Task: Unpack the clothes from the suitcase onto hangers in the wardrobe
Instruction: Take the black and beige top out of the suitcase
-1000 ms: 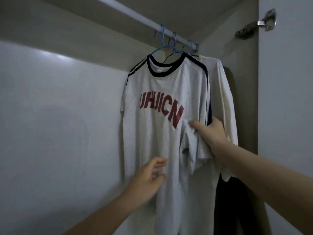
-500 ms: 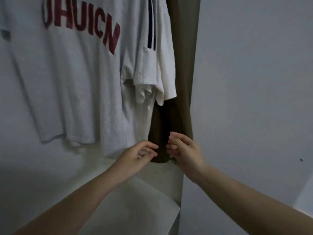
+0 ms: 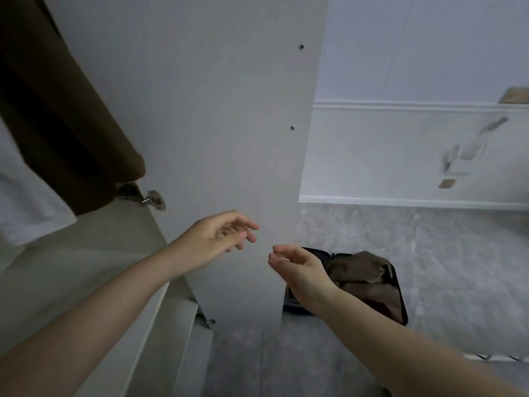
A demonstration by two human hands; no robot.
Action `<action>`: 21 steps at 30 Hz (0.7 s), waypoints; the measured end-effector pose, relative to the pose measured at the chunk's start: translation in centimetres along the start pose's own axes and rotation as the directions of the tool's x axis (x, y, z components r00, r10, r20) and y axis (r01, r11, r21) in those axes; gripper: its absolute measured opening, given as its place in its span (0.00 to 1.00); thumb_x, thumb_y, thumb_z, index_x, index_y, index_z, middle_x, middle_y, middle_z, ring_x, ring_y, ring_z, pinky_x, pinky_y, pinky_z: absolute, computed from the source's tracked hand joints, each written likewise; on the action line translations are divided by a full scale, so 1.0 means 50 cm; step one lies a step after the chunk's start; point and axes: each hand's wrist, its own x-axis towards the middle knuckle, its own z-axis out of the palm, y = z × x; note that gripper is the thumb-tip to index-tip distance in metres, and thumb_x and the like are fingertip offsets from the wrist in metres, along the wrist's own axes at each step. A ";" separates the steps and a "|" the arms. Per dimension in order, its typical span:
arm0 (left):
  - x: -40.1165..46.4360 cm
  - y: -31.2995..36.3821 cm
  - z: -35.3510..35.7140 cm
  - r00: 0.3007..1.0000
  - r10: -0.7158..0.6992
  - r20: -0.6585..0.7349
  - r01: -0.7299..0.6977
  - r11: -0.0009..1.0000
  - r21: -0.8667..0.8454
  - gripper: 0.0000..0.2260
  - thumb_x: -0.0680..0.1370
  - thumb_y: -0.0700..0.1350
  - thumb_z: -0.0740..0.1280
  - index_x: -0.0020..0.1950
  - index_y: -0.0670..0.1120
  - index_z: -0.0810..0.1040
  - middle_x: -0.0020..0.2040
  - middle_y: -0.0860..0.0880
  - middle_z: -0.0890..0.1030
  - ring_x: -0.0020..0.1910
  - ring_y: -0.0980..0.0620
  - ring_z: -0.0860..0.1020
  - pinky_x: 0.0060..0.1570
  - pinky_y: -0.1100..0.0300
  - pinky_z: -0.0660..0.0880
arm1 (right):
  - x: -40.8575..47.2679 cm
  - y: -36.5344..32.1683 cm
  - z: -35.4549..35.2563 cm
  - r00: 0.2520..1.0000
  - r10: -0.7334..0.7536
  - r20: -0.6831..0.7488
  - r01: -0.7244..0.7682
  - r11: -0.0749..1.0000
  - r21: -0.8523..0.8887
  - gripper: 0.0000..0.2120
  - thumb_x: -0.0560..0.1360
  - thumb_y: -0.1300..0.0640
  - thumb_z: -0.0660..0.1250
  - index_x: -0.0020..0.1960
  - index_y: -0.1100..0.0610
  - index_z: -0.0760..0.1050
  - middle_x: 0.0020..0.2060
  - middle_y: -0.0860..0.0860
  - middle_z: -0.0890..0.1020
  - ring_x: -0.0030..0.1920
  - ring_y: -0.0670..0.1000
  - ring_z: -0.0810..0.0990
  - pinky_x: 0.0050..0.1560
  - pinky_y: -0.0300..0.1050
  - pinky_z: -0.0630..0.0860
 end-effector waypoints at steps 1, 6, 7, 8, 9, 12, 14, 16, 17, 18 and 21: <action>0.027 0.006 0.041 0.997 0.012 0.080 -0.012 1.000 -0.003 0.12 0.81 0.41 0.63 0.56 0.57 0.80 0.52 0.55 0.84 0.48 0.55 0.81 0.48 0.62 0.77 | -0.001 -0.005 -0.051 0.998 -0.001 -0.066 0.002 1.000 0.008 0.09 0.72 0.73 0.71 0.48 0.63 0.80 0.43 0.59 0.82 0.44 0.53 0.82 0.48 0.41 0.80; 0.141 0.035 0.213 0.953 0.034 0.303 -0.018 0.998 -0.058 0.10 0.80 0.47 0.63 0.58 0.60 0.79 0.52 0.54 0.84 0.51 0.58 0.82 0.49 0.70 0.74 | -0.006 -0.041 -0.245 0.954 0.036 -0.297 -0.001 0.993 0.115 0.10 0.73 0.76 0.68 0.50 0.64 0.79 0.45 0.58 0.83 0.48 0.54 0.82 0.57 0.46 0.78; 0.174 0.042 0.248 0.947 0.030 0.319 -0.007 0.997 -0.071 0.10 0.80 0.46 0.63 0.58 0.59 0.79 0.52 0.54 0.84 0.51 0.57 0.82 0.48 0.70 0.74 | -0.003 -0.054 -0.284 0.946 0.045 -0.321 0.002 0.989 0.146 0.11 0.73 0.76 0.68 0.49 0.64 0.79 0.45 0.58 0.83 0.48 0.53 0.82 0.57 0.46 0.78; 0.202 0.046 0.275 0.945 0.018 0.326 0.008 0.997 -0.078 0.10 0.81 0.45 0.63 0.58 0.59 0.79 0.52 0.54 0.85 0.51 0.57 0.82 0.48 0.69 0.74 | -0.001 -0.068 -0.315 0.940 0.054 -0.338 0.005 0.985 0.172 0.11 0.73 0.77 0.67 0.50 0.64 0.79 0.46 0.58 0.83 0.48 0.53 0.83 0.58 0.47 0.77; 0.228 0.049 0.299 0.946 0.002 0.324 0.026 0.996 -0.083 0.10 0.81 0.44 0.63 0.58 0.57 0.79 0.52 0.54 0.85 0.51 0.56 0.82 0.48 0.69 0.74 | 0.003 -0.081 -0.342 0.934 0.060 -0.353 0.011 0.980 0.196 0.11 0.73 0.77 0.67 0.50 0.65 0.79 0.46 0.59 0.83 0.49 0.53 0.83 0.59 0.47 0.77; 0.308 0.053 0.378 0.953 -0.060 0.296 0.093 0.991 -0.101 0.10 0.81 0.41 0.63 0.58 0.54 0.80 0.51 0.55 0.85 0.50 0.56 0.82 0.46 0.68 0.75 | 0.019 -0.120 -0.433 0.923 0.081 -0.376 0.023 0.964 0.265 0.12 0.74 0.78 0.65 0.53 0.66 0.78 0.51 0.61 0.82 0.53 0.54 0.83 0.63 0.48 0.75; 0.355 0.053 0.431 0.959 -0.104 0.262 0.135 0.986 -0.103 0.10 0.81 0.41 0.64 0.58 0.53 0.80 0.51 0.54 0.85 0.49 0.55 0.82 0.44 0.68 0.75 | 0.029 -0.146 -0.490 0.928 0.093 -0.361 0.026 0.950 0.311 0.14 0.75 0.79 0.61 0.55 0.67 0.77 0.54 0.62 0.82 0.54 0.54 0.83 0.62 0.47 0.75; 0.391 0.049 0.471 0.958 -0.146 0.246 0.174 0.980 -0.100 0.10 0.81 0.41 0.63 0.57 0.53 0.80 0.50 0.53 0.85 0.49 0.54 0.83 0.44 0.66 0.76 | 0.037 -0.165 -0.532 0.935 0.093 -0.342 0.038 0.933 0.357 0.15 0.77 0.80 0.57 0.56 0.68 0.77 0.56 0.62 0.81 0.55 0.54 0.83 0.60 0.46 0.77; 0.410 0.046 0.492 0.954 -0.167 0.249 0.195 0.976 -0.094 0.10 0.82 0.41 0.63 0.56 0.53 0.80 0.50 0.53 0.85 0.49 0.54 0.82 0.44 0.64 0.76 | 0.041 -0.174 -0.553 0.937 0.093 -0.336 0.042 0.926 0.375 0.16 0.77 0.80 0.56 0.57 0.69 0.76 0.56 0.63 0.81 0.55 0.54 0.84 0.59 0.46 0.78; 0.431 0.045 0.512 0.949 -0.187 0.254 0.215 0.973 -0.085 0.10 0.82 0.41 0.62 0.56 0.53 0.79 0.50 0.53 0.85 0.49 0.54 0.82 0.44 0.63 0.76 | 0.045 -0.183 -0.573 0.938 0.093 -0.333 0.049 0.918 0.394 0.16 0.77 0.80 0.55 0.57 0.69 0.76 0.56 0.63 0.81 0.55 0.55 0.84 0.57 0.46 0.80; 0.479 0.034 0.555 0.935 -0.247 0.256 0.273 0.959 -0.071 0.09 0.82 0.42 0.62 0.54 0.55 0.79 0.47 0.57 0.85 0.46 0.57 0.82 0.43 0.64 0.75 | 0.058 -0.205 -0.619 0.937 0.092 -0.337 0.066 0.901 0.428 0.16 0.77 0.80 0.55 0.57 0.69 0.77 0.55 0.63 0.82 0.56 0.56 0.84 0.55 0.46 0.82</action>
